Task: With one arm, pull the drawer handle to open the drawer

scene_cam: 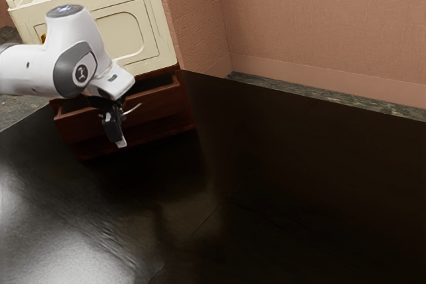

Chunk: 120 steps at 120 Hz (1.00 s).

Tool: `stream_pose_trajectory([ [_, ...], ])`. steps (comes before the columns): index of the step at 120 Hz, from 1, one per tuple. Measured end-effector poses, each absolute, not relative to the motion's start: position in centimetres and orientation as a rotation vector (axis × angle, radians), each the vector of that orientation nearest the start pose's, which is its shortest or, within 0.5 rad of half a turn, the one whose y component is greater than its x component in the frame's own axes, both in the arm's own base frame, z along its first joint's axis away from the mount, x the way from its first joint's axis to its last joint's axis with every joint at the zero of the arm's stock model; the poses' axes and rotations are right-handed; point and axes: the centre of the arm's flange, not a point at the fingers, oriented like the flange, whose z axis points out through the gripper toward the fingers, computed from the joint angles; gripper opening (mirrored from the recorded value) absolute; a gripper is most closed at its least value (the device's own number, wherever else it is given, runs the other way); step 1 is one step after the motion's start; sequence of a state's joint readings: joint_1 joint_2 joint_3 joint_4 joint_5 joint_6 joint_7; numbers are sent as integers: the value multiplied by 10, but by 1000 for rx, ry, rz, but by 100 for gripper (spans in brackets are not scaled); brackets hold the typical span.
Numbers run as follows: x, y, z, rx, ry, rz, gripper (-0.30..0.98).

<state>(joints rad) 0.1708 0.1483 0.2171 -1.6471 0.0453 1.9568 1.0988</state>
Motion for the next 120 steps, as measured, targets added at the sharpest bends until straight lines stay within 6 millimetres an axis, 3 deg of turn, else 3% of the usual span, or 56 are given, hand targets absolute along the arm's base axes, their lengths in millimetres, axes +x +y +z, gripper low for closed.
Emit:
stream_pose_trajectory([
  [32,565,216,551,-2771,1077,-140,63],
  [120,521,182,554,-2738,1083,-189,68],
])
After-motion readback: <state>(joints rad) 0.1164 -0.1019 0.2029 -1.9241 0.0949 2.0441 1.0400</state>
